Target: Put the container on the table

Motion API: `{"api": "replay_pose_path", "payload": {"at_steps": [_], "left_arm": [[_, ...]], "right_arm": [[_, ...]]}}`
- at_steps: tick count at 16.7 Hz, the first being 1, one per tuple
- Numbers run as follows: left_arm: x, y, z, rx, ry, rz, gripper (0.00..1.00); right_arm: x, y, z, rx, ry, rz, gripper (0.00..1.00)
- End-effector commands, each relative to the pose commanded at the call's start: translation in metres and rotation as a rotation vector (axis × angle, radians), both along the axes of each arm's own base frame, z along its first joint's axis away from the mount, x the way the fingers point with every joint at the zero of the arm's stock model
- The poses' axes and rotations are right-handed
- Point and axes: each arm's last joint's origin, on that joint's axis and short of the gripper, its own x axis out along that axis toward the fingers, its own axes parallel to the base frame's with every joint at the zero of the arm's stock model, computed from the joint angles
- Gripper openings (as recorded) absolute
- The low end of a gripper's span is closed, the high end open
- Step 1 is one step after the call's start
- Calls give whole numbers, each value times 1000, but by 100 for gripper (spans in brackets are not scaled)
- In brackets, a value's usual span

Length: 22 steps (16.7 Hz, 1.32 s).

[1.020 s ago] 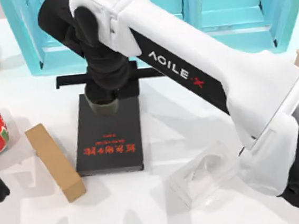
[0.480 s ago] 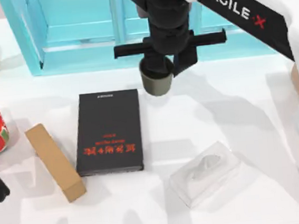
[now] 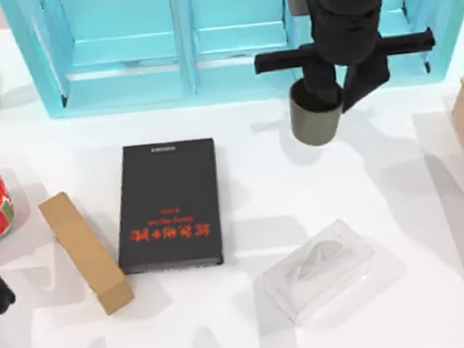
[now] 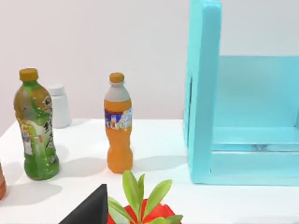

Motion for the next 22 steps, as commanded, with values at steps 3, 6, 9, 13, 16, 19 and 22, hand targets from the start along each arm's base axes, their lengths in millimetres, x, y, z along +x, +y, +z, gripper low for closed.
{"api": "replay_pose_path", "payload": {"at_steps": [3, 6, 9, 13, 16, 19, 22], "left_arm": [[0, 0, 0, 0, 0, 0, 100], [0, 0, 0, 0, 0, 0, 100], [0, 0, 0, 0, 0, 0, 100], [0, 0, 0, 0, 0, 0, 100], [0, 0, 0, 0, 0, 0, 100], [0, 0, 0, 0, 0, 0, 100], [0, 0, 0, 0, 0, 0, 100]], "right_arm": [[0, 2, -2, -5, 2, 3, 0], [1, 4, -11, -2, -1, 6, 0], [3, 6, -34, 4, -10, 2, 0], [2, 7, -64, 0, 0, 0, 0], [2, 7, -65, 0, 0, 0, 0], [2, 7, -65, 0, 0, 0, 15], [2, 7, -65, 0, 0, 0, 38]]}}
